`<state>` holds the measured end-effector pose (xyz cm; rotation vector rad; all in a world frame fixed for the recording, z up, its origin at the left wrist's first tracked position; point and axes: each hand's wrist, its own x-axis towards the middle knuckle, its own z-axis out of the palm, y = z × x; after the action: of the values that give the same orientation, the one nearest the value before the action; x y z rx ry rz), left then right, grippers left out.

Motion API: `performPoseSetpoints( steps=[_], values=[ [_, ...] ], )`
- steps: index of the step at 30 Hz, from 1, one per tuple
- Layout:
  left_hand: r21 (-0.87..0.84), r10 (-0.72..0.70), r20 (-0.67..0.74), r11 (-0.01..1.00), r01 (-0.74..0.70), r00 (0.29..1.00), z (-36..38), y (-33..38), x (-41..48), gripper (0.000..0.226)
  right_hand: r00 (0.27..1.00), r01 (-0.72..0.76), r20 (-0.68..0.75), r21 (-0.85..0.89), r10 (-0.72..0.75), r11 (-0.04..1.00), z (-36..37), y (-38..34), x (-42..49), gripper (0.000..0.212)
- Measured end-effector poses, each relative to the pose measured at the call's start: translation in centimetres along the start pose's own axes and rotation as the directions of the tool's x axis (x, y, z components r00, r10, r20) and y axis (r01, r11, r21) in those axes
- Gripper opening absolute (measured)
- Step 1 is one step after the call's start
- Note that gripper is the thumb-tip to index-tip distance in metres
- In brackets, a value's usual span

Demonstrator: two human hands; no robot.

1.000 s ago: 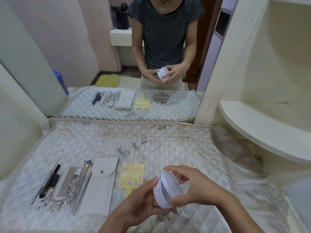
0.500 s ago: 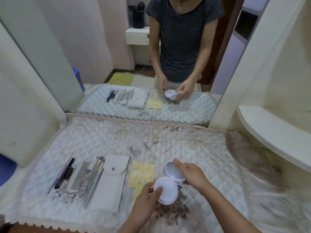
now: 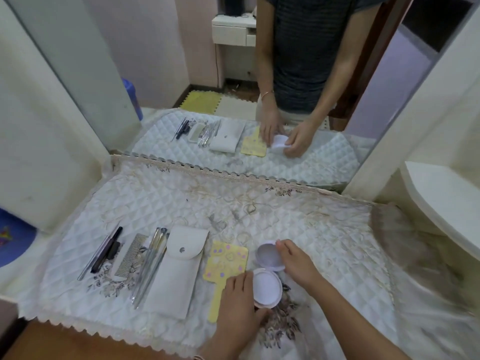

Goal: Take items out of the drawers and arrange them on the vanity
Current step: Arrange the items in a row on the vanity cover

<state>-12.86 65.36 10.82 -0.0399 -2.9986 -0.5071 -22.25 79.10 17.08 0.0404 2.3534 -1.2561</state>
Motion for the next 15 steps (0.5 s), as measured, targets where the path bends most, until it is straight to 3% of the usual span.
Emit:
performPoseSetpoints(
  steps=[5, 9, 15],
  values=[
    [0.004, -0.032, 0.040, 0.999, 0.032, 0.999, -0.33, -0.01, 0.22, 0.074, 0.997, -0.031, -0.075, 0.017, 0.032, 0.999, 0.18, -0.07, 0.59, 0.040],
    [-0.004, -0.044, 0.105, 0.999, 0.045, 0.994, -0.71, 0.19, 0.04, 0.074, 0.996, -0.073, -0.044, 0.058, 0.075, 0.996, 0.37, -0.13, 0.91, 0.047],
    [-0.052, -0.021, 0.145, 0.998, 0.029, 0.989, -0.75, 0.18, -0.52, 0.074, 0.995, -0.092, -0.030, 0.197, 0.100, 0.976, 0.63, 0.53, 0.09, 0.031]
  ],
)
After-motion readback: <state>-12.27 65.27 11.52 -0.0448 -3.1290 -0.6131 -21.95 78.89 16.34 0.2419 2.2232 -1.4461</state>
